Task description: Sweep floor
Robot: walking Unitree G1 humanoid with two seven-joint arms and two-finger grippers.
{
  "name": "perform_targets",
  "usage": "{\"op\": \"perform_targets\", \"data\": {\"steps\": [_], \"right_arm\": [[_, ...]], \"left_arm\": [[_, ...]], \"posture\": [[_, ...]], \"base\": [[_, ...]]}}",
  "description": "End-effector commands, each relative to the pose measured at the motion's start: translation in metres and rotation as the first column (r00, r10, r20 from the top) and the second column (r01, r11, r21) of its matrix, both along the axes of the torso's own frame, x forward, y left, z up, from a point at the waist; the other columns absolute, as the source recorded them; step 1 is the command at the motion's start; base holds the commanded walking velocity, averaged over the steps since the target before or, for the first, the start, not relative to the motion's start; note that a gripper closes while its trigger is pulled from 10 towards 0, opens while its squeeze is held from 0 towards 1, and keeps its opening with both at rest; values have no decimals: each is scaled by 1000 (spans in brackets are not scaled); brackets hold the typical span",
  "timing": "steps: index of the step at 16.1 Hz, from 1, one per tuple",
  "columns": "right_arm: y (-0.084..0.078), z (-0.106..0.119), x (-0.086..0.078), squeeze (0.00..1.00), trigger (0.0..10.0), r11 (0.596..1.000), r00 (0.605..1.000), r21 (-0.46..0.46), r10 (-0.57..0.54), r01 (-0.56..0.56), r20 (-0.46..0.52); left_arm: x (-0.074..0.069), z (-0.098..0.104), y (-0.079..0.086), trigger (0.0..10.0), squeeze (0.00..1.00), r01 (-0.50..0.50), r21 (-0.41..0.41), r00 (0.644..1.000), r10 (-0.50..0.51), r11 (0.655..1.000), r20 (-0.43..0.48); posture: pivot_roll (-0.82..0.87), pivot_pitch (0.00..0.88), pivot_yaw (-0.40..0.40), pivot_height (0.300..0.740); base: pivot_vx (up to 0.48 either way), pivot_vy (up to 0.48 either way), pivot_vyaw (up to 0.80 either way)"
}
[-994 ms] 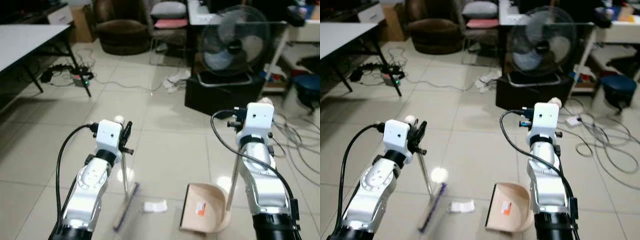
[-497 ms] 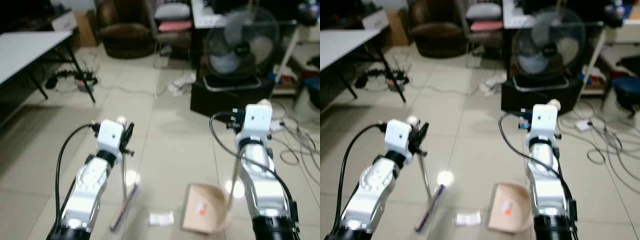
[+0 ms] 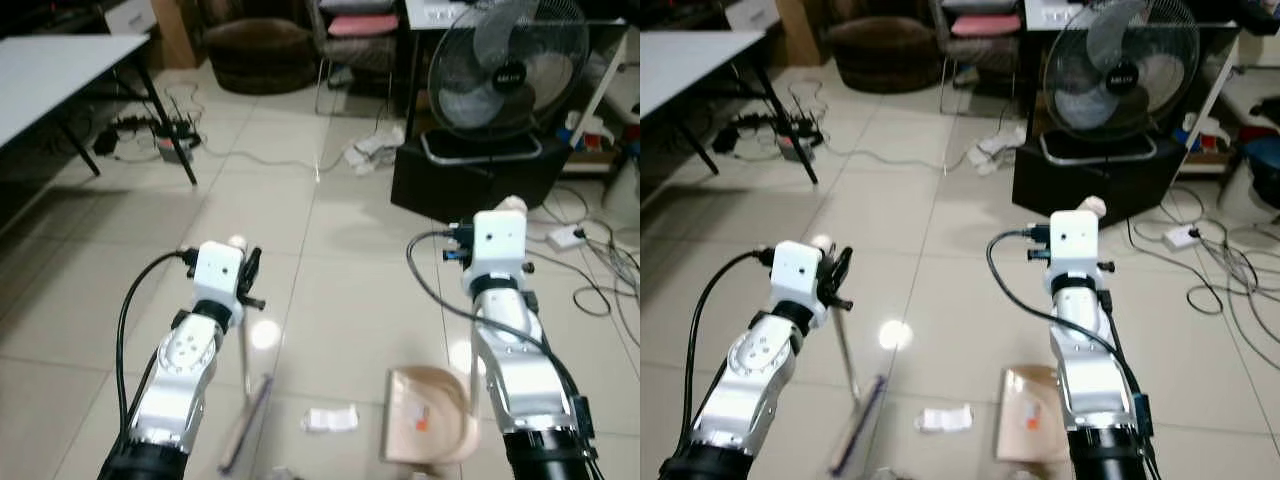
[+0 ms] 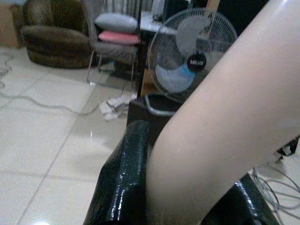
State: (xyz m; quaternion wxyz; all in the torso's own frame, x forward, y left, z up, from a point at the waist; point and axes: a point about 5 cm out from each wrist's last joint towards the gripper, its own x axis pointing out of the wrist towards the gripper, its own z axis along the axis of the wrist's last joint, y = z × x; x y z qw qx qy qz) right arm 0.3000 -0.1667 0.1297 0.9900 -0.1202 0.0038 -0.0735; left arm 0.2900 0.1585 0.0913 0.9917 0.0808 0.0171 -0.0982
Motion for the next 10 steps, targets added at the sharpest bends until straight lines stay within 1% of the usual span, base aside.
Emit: {"op": "perform_targets", "data": {"steps": [1,3,4,5,7,9,10], "right_arm": [[4,4,2,0,10000,1000,999,-6,23,-22,46],[3,4,3,0,10000,999,998,-30,31,-29,58],[2,0,10,0,10000,996,997,-79,47,-43,54],[3,-3,14,0,10000,992,997,-117,63,-57,48],[4,-4,16,0,10000,986,996,-150,78,-70,51],[14,-6,27,0,10000,979,993,-181,102,-89,66],[22,-9,30,0,10000,980,990,-167,120,-107,70]], "left_arm": [[11,8,5,10000,0,-81,20,996,80,997,50],[15,7,6,10000,0,-122,6,991,121,993,58],[24,5,1,10000,0,-134,-21,990,135,991,46],[28,6,-2,10000,0,-139,-42,989,141,989,46],[30,9,-4,10000,0,-146,-60,987,149,988,61],[36,13,-10,10000,0,-153,-82,983,160,985,91],[39,14,-11,10000,0,-157,-85,981,165,984,98]], "posture": [[-50,182,116,740],[-49,204,122,740],[-42,227,117,740],[-35,242,114,740],[-21,259,112,740],[-9,275,113,740],[-7,280,115,740]], "base": [[0,0,0],[0,0,0],[0,0,0],[0,0,0],[0,0,0],[0,0,0],[0,0,0]]}}
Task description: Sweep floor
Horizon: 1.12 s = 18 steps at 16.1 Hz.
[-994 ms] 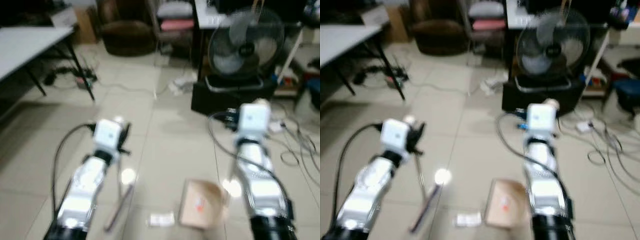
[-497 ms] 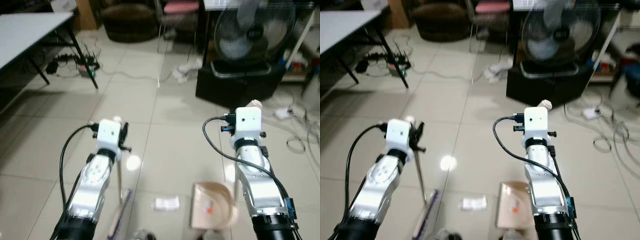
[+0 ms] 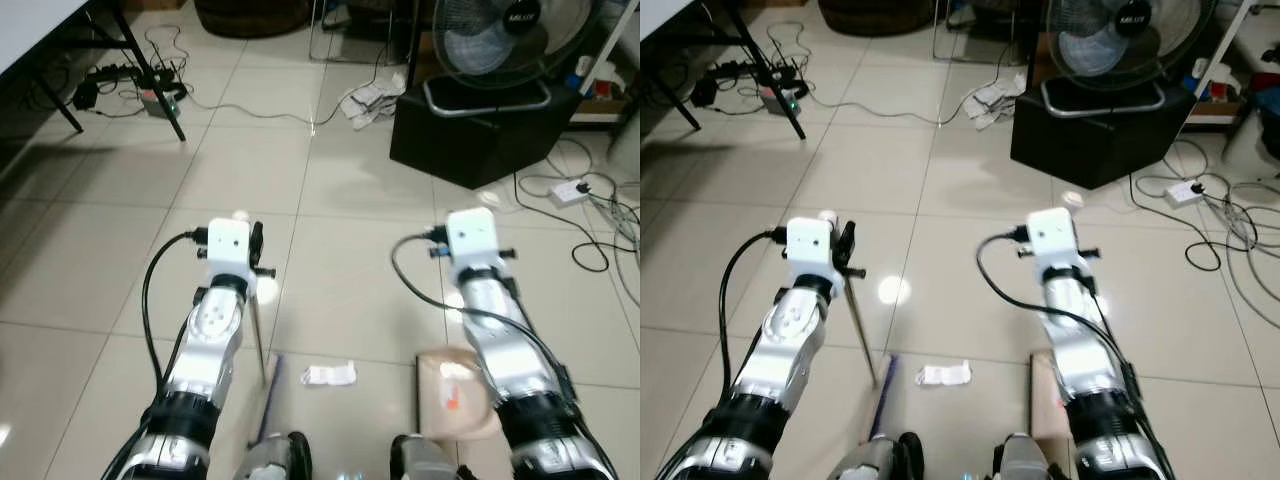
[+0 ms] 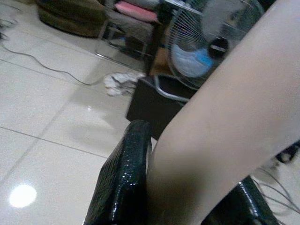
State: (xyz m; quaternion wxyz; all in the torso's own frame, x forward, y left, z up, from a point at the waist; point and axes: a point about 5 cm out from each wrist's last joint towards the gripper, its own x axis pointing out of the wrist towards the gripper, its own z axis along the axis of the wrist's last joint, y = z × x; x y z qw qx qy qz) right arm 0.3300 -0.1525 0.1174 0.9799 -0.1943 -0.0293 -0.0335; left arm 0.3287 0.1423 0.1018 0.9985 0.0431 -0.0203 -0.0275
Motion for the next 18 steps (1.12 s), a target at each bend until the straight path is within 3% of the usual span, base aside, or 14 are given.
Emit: {"op": "perform_targets", "data": {"steps": [1,5,9,11,14,17,18], "right_arm": [[19,-1,0,0,10000,998,998,12,57,-57,35],[61,-22,-14,0,10000,987,989,54,151,-151,12],[83,-30,-25,0,10000,976,979,79,205,-205,16],[87,-31,-28,0,10000,973,978,96,208,-209,18],[87,-32,-28,0,10000,974,980,112,198,-198,15],[85,-32,-24,0,10000,976,984,129,177,-177,13],[84,-31,-22,0,10000,976,985,137,170,-170,13]], "left_arm": [[3,2,5,10000,0,-37,3,999,37,999,29],[10,4,-3,10000,0,-36,-7,999,36,999,38],[21,10,-15,10000,0,-13,-34,999,14,999,50],[26,16,-27,10000,0,12,-74,998,-8,997,60],[29,27,-50,10000,0,89,-200,994,-75,976,79],[32,37,-64,10000,0,111,-313,992,-85,943,96],[33,42,-69,10000,0,139,-372,989,-110,918,96]], "posture": [[-5,289,118,740],[-1,286,126,740],[-8,276,137,740],[-13,273,139,740],[-14,264,140,740],[-16,252,141,740],[-17,240,138,740]], "base": [[0,0,0],[0,0,0],[0,0,0],[0,0,0],[0,0,0],[0,0,0],[0,0,0]]}}
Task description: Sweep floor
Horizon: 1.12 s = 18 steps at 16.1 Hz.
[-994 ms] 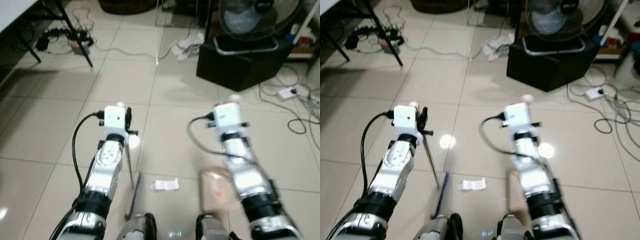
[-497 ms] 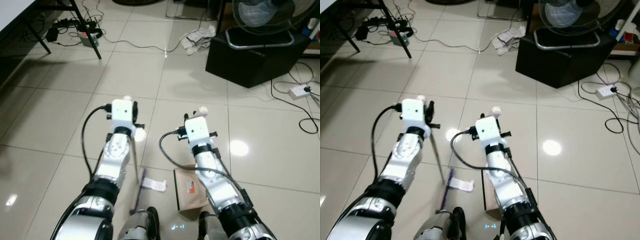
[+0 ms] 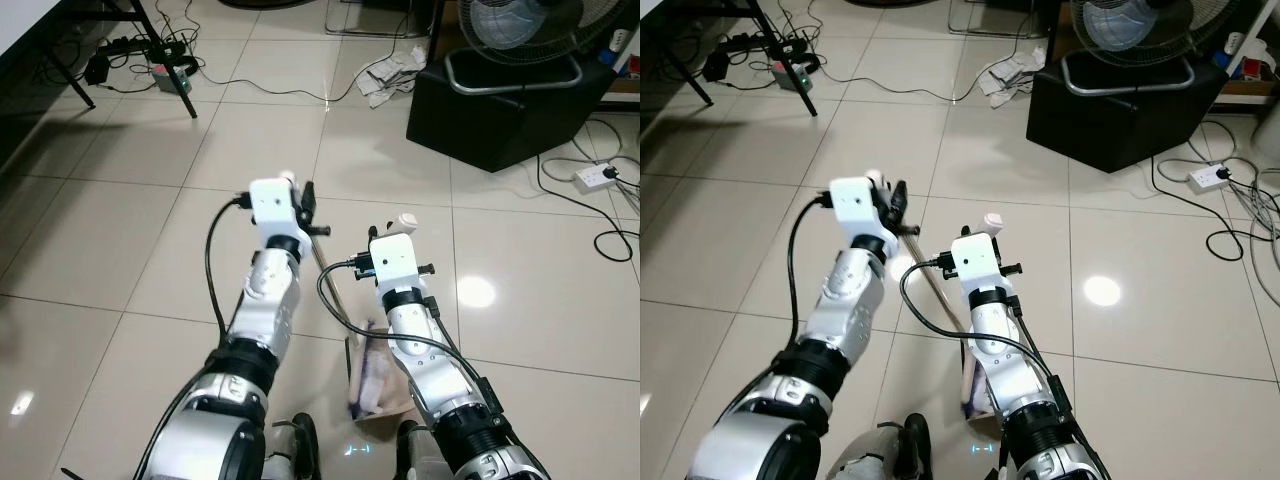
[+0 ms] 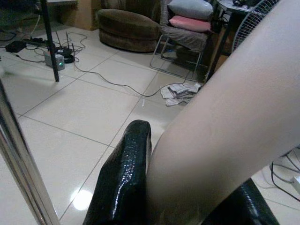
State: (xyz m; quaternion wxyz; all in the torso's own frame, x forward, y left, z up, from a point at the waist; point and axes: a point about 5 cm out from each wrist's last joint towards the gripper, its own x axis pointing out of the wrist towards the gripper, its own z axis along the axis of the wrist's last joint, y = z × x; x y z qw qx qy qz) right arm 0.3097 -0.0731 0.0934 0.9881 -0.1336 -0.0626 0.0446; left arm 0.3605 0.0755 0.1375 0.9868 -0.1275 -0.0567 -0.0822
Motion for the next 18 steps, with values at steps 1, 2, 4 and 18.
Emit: {"op": "perform_targets", "data": {"steps": [1,2,4,18], "right_arm": [[3,-7,-1,0,10000,999,999,35,-3,4,-42],[1,-6,0,0,10000,998,999,55,-11,14,-46],[-2,-4,2,0,10000,995,998,96,-28,33,-52],[-39,61,18,0,10000,944,994,313,-109,105,-5]], "left_arm": [[2,12,-7,10000,0,49,-78,999,-48,996,17],[2,16,-8,10000,0,82,-74,996,-79,994,33],[4,19,-1,10000,0,98,-21,994,-97,995,50],[-24,10,119,10000,0,-4,422,997,-26,907,66]], "posture": [[-16,231,137,740],[-15,218,137,740],[-20,185,136,740],[-91,0,113,740]], "base": [[0,0,0],[0,0,0],[0,0,0],[0,0,0]]}}
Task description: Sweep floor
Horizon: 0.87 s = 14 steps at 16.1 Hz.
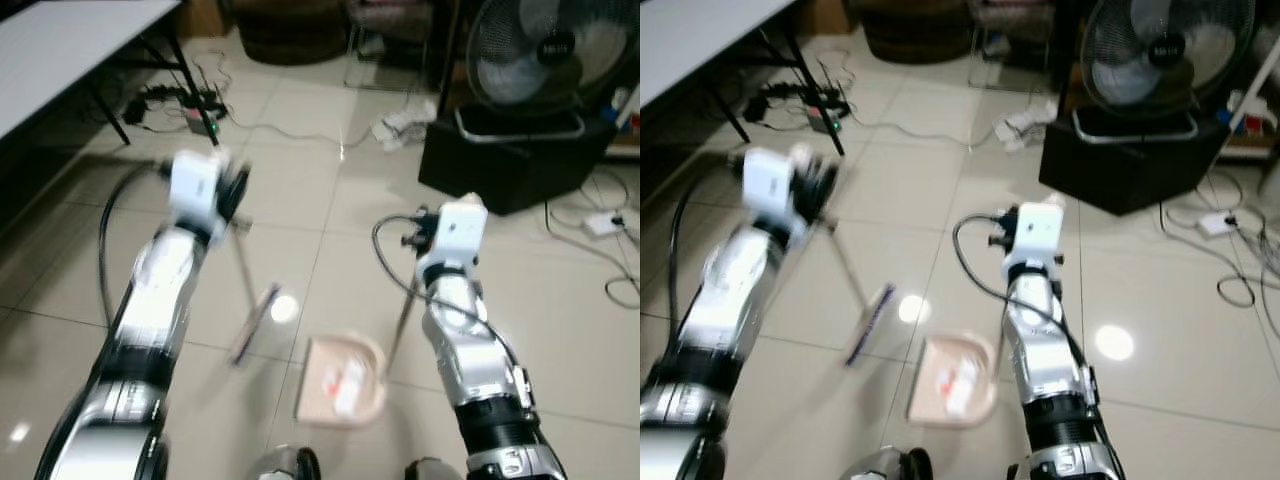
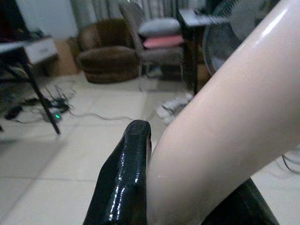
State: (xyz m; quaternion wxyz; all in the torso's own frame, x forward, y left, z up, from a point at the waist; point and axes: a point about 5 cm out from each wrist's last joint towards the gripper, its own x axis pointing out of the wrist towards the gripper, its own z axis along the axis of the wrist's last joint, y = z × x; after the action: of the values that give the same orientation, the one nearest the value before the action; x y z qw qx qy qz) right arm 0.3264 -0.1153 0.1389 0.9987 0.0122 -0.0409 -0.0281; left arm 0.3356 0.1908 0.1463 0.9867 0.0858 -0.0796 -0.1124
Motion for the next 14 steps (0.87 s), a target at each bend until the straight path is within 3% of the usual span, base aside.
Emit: {"op": "perform_targets", "data": {"steps": [1,3,5,8,14], "right_arm": [[5,25,3,0,10000,999,997,18,34,-35,68],[7,35,6,0,10000,998,995,9,63,-64,79],[11,53,10,0,10000,994,991,25,105,-108,88],[11,64,10,0,10000,989,990,82,113,-120,83],[11,86,7,0,10000,982,984,113,139,-151,110]], "left_arm": [[-11,-12,9,10000,0,-58,11,997,59,998,-40],[-22,-22,12,10000,0,-94,9,994,94,996,-58],[-35,-30,11,10000,0,-134,12,988,135,991,-73],[-45,-32,8,10000,0,-133,29,987,135,991,-86],[-49,-34,-2,10000,0,-115,53,987,120,992,-110]], "posture": [[-93,0,101,740],[-92,0,82,740],[-84,0,56,740],[-89,0,56,740],[-106,0,78,740]], "base": [[0,0,0],[0,0,0],[0,-401,0],[0,-480,0],[0,-480,0]]}}
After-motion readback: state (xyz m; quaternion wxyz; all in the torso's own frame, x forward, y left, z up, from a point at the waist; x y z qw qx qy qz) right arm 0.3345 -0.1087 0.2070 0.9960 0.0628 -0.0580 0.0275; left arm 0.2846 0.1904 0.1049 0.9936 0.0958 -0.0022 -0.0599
